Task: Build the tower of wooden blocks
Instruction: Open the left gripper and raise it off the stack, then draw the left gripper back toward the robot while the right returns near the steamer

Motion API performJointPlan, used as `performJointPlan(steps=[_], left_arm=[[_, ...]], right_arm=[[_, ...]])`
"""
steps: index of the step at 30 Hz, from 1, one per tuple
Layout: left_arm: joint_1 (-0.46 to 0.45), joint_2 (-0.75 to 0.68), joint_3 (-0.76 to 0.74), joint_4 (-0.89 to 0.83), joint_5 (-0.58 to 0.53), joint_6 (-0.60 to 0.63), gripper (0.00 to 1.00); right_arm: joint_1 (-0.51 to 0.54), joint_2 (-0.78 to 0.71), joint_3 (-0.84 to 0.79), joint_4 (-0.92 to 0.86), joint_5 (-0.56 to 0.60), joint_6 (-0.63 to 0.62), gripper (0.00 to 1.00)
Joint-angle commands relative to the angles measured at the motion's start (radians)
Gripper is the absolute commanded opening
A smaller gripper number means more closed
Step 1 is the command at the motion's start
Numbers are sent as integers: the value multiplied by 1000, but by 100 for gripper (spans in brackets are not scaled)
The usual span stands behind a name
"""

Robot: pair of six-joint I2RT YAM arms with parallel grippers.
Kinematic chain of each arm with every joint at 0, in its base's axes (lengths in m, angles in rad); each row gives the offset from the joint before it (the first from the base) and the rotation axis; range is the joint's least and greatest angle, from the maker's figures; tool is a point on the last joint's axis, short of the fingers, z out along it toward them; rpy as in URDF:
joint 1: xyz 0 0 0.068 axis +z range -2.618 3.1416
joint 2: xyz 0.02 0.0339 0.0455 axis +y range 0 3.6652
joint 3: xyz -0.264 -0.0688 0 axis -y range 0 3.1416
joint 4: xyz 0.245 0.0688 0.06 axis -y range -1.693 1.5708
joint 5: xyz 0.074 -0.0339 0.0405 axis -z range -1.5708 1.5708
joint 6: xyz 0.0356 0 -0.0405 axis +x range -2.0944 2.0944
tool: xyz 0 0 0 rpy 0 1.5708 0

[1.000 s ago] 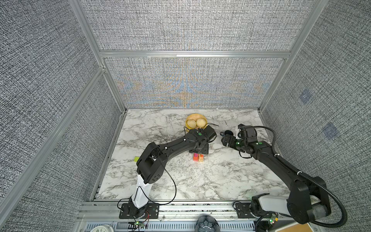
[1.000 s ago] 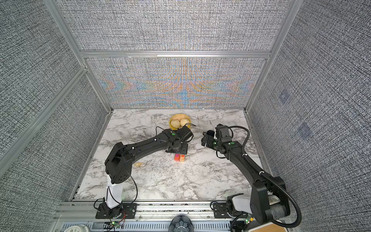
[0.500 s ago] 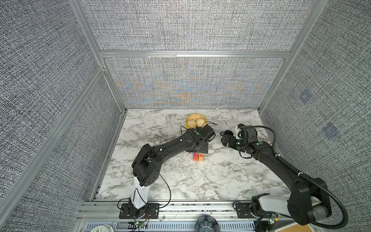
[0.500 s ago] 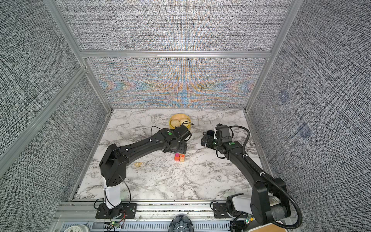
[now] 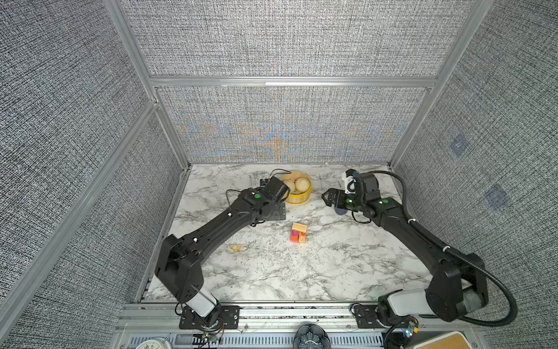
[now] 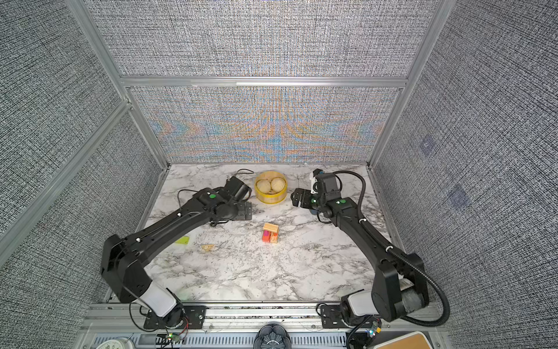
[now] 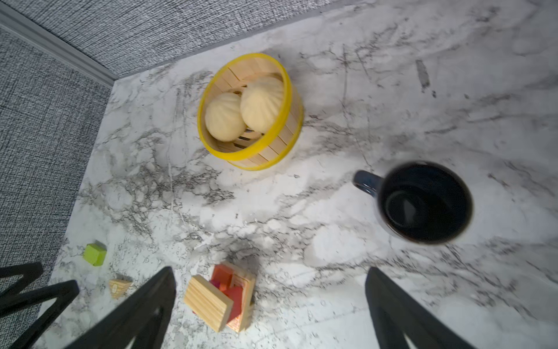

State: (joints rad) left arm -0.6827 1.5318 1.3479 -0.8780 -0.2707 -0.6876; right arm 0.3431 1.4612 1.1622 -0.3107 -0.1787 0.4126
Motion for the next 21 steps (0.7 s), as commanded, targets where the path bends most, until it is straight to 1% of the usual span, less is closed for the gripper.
performJointPlan(steps=[1, 7, 12, 15, 19, 21], left_arm=[[67, -100, -95, 31, -8, 22, 100], [213, -292, -311, 98, -22, 72, 100], [319, -395, -483, 185, -19, 122, 100], [373, -407, -559, 232, -20, 121, 100], [425, -356, -605, 272, -66, 93, 100], [450, -331, -626, 310, -66, 86, 100]], right_arm=[[37, 81, 100, -7, -17, -28, 99], [112, 263, 311, -5, -55, -46, 99], [153, 386, 456, -7, -104, -61, 99], [165, 436, 518, -11, -128, -65, 99], [172, 475, 563, -1, -162, -65, 99], [174, 487, 573, 5, -174, -68, 99]])
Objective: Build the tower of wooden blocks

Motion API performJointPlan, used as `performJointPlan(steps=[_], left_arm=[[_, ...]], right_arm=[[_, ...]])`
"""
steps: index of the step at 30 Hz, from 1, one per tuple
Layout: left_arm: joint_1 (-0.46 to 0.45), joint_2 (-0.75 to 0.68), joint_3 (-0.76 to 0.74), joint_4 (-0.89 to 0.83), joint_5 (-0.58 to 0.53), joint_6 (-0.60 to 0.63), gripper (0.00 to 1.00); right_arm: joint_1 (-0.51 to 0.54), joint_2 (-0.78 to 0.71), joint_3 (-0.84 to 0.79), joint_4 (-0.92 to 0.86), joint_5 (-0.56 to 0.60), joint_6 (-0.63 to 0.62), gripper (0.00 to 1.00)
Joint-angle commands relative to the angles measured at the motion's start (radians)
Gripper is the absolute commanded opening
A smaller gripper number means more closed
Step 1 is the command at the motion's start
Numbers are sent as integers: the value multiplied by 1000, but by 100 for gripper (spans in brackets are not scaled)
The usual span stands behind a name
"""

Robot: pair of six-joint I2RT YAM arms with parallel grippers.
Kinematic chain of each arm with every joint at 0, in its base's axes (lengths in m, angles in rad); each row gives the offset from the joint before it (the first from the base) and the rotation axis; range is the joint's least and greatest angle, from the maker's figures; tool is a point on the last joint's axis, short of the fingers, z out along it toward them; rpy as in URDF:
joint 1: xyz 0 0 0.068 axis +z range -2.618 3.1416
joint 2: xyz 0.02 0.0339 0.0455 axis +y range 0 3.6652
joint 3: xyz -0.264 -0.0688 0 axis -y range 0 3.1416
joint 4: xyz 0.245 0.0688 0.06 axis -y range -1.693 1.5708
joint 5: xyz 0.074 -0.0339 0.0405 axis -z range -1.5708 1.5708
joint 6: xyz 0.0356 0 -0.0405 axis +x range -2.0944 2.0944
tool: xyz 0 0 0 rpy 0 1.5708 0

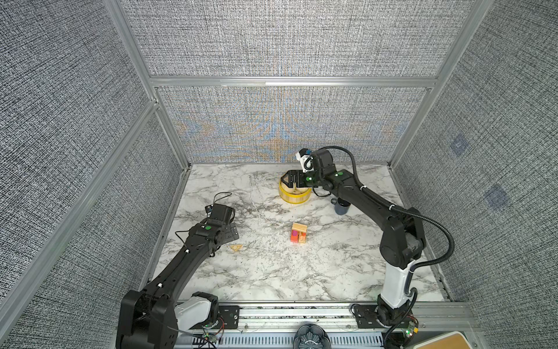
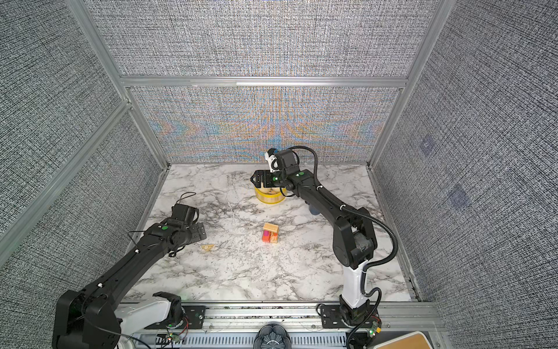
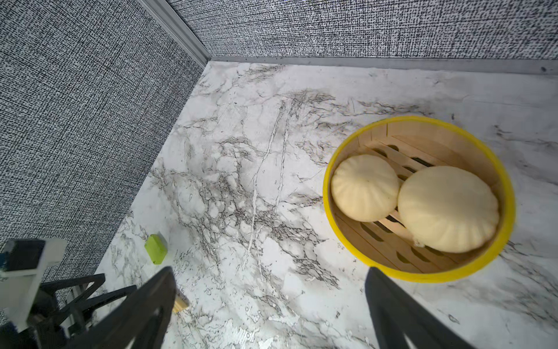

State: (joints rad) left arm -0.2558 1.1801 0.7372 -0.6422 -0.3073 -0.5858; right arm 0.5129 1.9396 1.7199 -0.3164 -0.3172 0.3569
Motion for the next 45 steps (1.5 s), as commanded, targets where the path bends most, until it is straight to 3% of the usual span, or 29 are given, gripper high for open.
performJointPlan(steps=[1, 12, 17, 30, 33, 39, 45], left_arm=[[37, 35, -25, 96, -26, -18, 100], [213, 158, -68, 180, 28, -87, 99], [281, 205, -49, 181, 67, -95, 94], [329, 368, 65, 164, 137, -103, 83], [329, 384, 80, 158, 156, -101, 76], [326, 401, 96, 137, 203, -85, 52], [309, 374, 64, 153, 259, -74, 37]], right_arm=[[6, 12, 12, 20, -39, -12, 99], [-2, 35, -6, 56, -76, -21, 99], [-8, 39, -13, 69, -94, -15, 99], [-17, 26, -36, 82, -99, -10, 99], [-19, 25, -37, 82, -99, -10, 99], [-19, 19, -39, 80, -98, -8, 99], [-18, 2, -46, 78, -94, -9, 99]])
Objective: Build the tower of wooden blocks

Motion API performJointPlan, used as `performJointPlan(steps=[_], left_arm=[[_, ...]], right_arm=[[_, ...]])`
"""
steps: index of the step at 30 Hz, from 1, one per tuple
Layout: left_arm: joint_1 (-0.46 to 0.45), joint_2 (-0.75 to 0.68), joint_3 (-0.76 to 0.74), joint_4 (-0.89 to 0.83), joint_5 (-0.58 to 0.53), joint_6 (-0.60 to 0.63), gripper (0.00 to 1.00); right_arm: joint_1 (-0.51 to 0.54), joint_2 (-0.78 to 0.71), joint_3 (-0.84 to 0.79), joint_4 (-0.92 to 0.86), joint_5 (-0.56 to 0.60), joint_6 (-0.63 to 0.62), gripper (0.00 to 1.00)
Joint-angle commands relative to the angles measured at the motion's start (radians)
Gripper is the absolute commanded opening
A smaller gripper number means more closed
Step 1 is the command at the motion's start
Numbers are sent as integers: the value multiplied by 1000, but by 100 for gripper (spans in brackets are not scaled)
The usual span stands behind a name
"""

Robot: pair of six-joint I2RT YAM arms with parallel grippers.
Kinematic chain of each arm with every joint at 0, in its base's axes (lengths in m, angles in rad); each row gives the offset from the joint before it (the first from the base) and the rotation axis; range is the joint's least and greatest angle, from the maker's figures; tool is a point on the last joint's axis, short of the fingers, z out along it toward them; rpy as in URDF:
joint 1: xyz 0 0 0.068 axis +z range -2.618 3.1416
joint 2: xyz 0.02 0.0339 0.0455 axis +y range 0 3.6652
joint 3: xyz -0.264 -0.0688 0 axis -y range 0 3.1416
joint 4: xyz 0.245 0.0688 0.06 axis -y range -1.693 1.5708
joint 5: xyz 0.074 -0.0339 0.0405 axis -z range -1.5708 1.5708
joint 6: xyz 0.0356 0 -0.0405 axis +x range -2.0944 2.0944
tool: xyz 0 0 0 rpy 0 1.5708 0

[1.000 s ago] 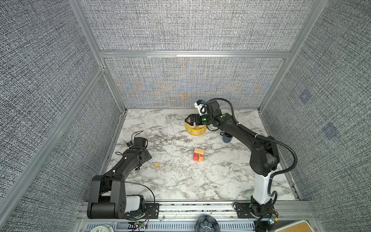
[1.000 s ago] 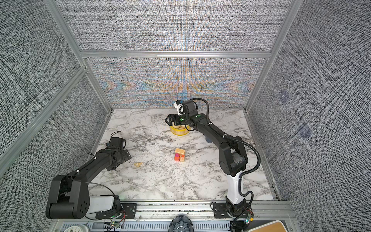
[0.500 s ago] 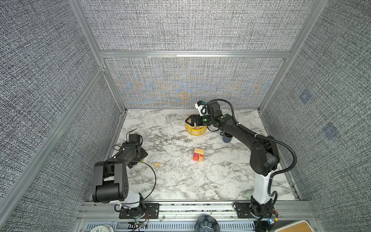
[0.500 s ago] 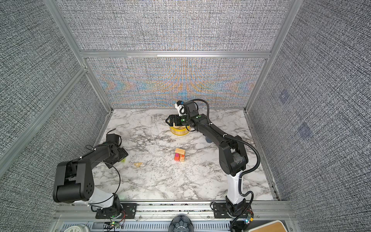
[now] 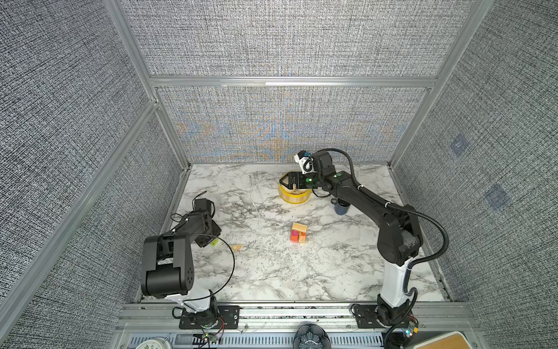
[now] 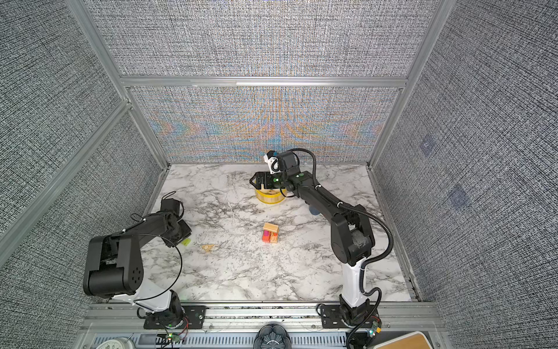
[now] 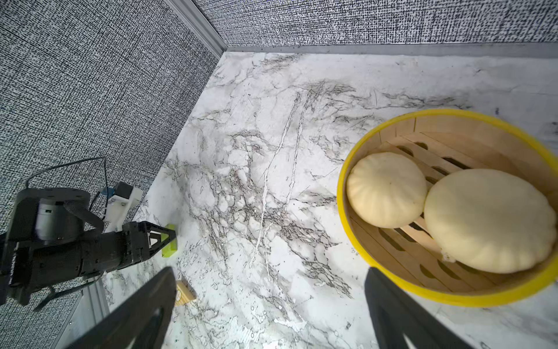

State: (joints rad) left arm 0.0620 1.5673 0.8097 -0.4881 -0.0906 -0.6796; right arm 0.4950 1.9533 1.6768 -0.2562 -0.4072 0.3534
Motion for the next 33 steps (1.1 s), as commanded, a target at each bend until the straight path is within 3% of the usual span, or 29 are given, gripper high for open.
performJointPlan(steps=[1, 11, 22, 33], left_arm=[[-18, -19, -13, -1, 45, 21, 36], [-217, -13, 77, -19, 44, 21, 29], [-470, 175, 347, -88, 47, 193, 29], [-572, 314, 407, -78, 50, 243, 33]], right_arm=[[0, -17, -5, 18, -3, -4, 99], [-15, -73, -56, 22, -11, 24, 99], [-42, -199, -177, -1, 28, 22, 99], [-41, -262, -232, -74, 77, -14, 99]])
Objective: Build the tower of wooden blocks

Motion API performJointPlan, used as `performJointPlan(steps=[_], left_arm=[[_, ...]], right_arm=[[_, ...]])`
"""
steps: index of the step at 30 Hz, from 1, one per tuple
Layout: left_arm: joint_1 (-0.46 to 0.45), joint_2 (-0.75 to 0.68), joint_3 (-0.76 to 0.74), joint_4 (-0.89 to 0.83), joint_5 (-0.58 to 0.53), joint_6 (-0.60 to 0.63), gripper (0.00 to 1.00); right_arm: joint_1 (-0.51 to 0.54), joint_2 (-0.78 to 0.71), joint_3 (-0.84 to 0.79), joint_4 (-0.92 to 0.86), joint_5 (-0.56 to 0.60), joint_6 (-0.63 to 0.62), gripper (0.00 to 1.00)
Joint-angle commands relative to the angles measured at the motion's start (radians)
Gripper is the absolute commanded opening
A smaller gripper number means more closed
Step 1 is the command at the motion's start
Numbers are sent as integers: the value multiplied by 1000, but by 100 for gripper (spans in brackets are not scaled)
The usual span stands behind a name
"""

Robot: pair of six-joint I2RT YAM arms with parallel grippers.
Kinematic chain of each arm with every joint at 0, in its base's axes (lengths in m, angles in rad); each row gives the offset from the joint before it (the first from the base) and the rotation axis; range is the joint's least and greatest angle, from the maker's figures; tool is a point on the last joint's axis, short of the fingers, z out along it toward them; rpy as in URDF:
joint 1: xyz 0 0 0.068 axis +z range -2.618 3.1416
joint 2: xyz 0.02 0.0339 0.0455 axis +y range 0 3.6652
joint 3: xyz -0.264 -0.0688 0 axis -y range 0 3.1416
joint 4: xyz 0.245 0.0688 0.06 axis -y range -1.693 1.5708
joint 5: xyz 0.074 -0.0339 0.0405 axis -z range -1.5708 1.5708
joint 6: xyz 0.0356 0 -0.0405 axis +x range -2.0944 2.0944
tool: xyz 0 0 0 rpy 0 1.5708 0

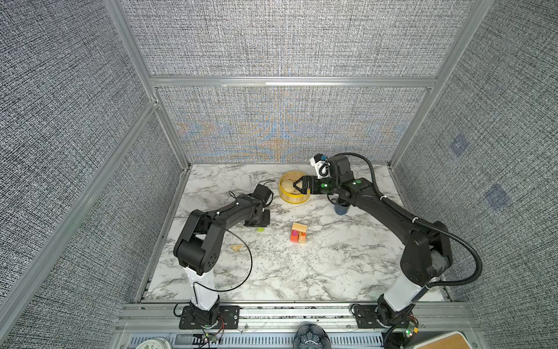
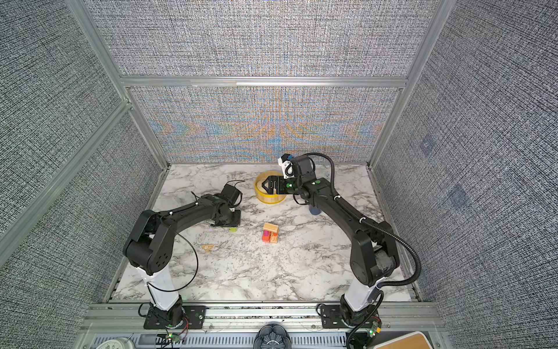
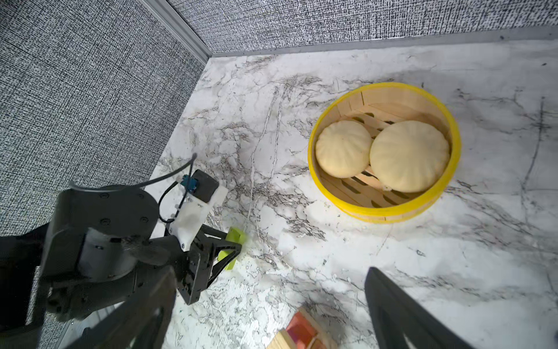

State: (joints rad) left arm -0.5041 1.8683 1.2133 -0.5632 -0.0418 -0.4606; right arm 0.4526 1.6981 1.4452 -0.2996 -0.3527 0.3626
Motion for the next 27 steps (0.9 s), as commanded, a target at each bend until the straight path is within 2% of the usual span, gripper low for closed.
performJointPlan(steps=[1, 3, 9, 12, 13, 15, 20, 23, 27], left_arm=[[-10, 17, 0, 4, 3, 26, 35], [-16, 17, -9, 17, 9, 28, 39], [-25, -5, -13, 23, 5, 31, 60], [-26, -52, -32, 19, -17, 17, 71], [-26, -76, -43, 19, -29, 9, 77], [-26, -127, -70, 17, -48, -4, 99], [-26, -235, -153, 2, -104, -62, 99], [-25, -309, -228, 24, -123, -114, 99], [-26, -440, -344, 57, -156, -179, 99]], right_arm=[[1, -8, -2, -36, 25, -31, 99], [2, -13, -11, -34, 23, -52, 99], [3, -13, -15, -60, 22, -122, 99], [8, 9, 23, -129, 79, -179, 99], [11, 22, 42, -160, 92, -216, 99], [16, 50, 76, -208, 101, -271, 99], [55, 174, 234, -401, 13, -415, 99], [100, 245, 321, -475, 54, -492, 99], [121, 337, 432, -555, 11, -566, 99]])
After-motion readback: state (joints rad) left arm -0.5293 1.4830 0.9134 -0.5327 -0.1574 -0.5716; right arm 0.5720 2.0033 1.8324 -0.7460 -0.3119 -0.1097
